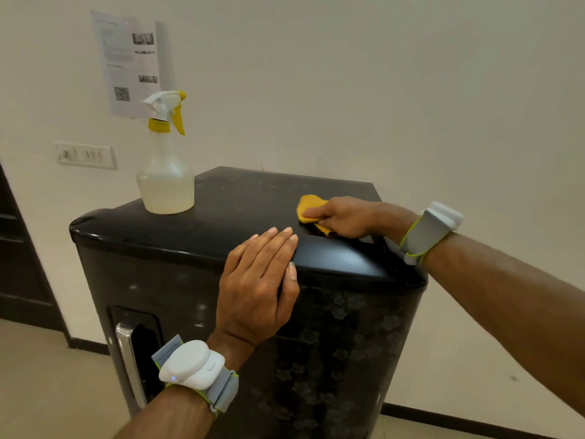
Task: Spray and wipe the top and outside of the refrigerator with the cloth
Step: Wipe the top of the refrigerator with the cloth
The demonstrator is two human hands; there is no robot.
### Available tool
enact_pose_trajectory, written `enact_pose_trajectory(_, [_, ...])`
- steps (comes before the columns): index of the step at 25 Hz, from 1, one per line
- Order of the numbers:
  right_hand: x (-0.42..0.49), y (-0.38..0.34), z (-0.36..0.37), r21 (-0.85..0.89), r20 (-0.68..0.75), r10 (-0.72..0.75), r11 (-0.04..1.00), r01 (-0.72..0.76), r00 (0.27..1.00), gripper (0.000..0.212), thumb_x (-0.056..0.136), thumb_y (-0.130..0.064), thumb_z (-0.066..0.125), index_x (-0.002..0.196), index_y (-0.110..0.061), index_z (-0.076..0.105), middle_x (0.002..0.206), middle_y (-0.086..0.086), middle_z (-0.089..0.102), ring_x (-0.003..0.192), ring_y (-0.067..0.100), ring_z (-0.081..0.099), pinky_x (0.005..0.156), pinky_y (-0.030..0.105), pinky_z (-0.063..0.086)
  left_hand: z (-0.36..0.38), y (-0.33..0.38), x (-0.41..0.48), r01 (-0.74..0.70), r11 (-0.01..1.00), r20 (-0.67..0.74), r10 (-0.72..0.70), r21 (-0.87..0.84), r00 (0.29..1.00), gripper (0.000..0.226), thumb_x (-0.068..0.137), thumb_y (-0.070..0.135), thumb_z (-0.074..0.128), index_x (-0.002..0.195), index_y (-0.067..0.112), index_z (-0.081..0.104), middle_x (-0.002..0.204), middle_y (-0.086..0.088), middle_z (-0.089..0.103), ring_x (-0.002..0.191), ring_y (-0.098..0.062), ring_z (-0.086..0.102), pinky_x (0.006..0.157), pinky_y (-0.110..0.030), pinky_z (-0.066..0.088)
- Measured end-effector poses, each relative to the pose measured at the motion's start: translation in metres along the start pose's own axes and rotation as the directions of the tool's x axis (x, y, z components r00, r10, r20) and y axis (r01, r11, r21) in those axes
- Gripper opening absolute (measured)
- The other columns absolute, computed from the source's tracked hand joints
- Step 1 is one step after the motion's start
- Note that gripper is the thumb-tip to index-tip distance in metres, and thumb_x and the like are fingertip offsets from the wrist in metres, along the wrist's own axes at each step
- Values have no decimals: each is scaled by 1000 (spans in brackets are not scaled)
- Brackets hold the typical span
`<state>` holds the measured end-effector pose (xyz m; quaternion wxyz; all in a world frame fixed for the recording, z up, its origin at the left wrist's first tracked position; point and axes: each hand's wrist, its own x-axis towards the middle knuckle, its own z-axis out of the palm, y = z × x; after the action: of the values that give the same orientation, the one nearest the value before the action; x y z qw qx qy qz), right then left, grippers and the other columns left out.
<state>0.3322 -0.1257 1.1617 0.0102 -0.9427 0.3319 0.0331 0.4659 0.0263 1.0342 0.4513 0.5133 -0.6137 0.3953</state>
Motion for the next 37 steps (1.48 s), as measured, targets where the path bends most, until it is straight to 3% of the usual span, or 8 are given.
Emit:
enact_pose_trajectory(3, [-28, 20, -3, 120, 104, -150, 983, 137, 983, 46, 104, -23, 41, 139, -53, 43, 137, -7, 58, 120, 15, 54, 109, 29, 37, 0, -1, 1, 1, 1000, 5, -1, 3, 1000, 41, 98, 25, 42, 126, 7, 66, 133, -6, 63, 128, -19, 56, 108, -39, 41])
enact_pose_trajectory(8, [-15, 3, -13, -23, 20, -16, 1000, 16, 1000, 44, 103, -19, 42, 141, -40, 49, 96, -2, 61, 85, 16, 51, 69, 17, 39, -2, 2, 2, 16, 1000, 20, -15, -20, 1000, 41, 98, 25, 42, 128, 7, 64, 134, -7, 63, 129, -19, 55, 109, -38, 39])
enact_pose_trajectory(12, [-19, -5, -11, 306, 110, -286, 921, 241, 952, 44, 101, -7, 49, 140, -28, 54, 137, -14, 59, 120, 0, 54, 106, 15, 38, -8, -1, 2, 0, 1000, 45, 1, -3, 999, 41, 99, 25, 43, 130, 7, 63, 136, -8, 61, 131, -20, 53, 110, -40, 39])
enact_pose_trajectory(15, [-41, 28, -23, 460, 207, -260, 877, 141, 943, 51, 91, 15, 47, 131, -14, 63, 139, -13, 56, 131, 1, 49, 114, 27, 37, -10, -2, 1, 3, 1000, 70, -2, -5, 998, 41, 99, 25, 43, 131, 7, 62, 137, -8, 61, 131, -20, 53, 109, -41, 41])
enact_pose_trajectory(21, [-9, -10, 0, 305, 18, -376, 884, 353, 926, 44, 98, -4, 51, 136, -26, 58, 136, -9, 60, 130, 18, 53, 111, 36, 42, -5, 3, 0, 17, 999, 40, -16, -41, 999, 40, 98, 23, 44, 129, 7, 63, 136, -8, 61, 131, -19, 53, 110, -40, 38])
enact_pose_trajectory(31, [-43, 5, -1, 180, -91, -194, 962, 207, 977, 62, 92, 6, 47, 138, -36, 54, 131, -13, 63, 116, 8, 59, 106, 21, 41, -14, 15, 17, 91, 994, 82, -86, -61, 993, 39, 99, 26, 42, 117, 7, 71, 122, -8, 70, 118, -20, 63, 102, -39, 43])
enact_pose_trajectory(34, [-51, 17, -11, 99, -1, -138, 986, 138, 990, 54, 97, -3, 46, 136, -40, 55, 105, -15, 67, 87, 7, 58, 84, 13, 44, -15, 28, 49, 153, 988, 257, -147, -3, 955, 42, 96, 30, 37, 92, 12, 74, 101, -7, 76, 95, -20, 69, 93, -34, 45])
enact_pose_trajectory(37, [-51, 43, -18, -33, -4, -19, 999, 19, 1000, 41, 100, -17, 50, 135, -36, 57, 95, -14, 61, 82, 9, 51, 67, 10, 36, -8, 26, 86, 237, 971, 643, -206, 39, 738, 43, 98, 33, 30, 86, 14, 66, 107, -10, 71, 89, -26, 64, 86, -45, 50])
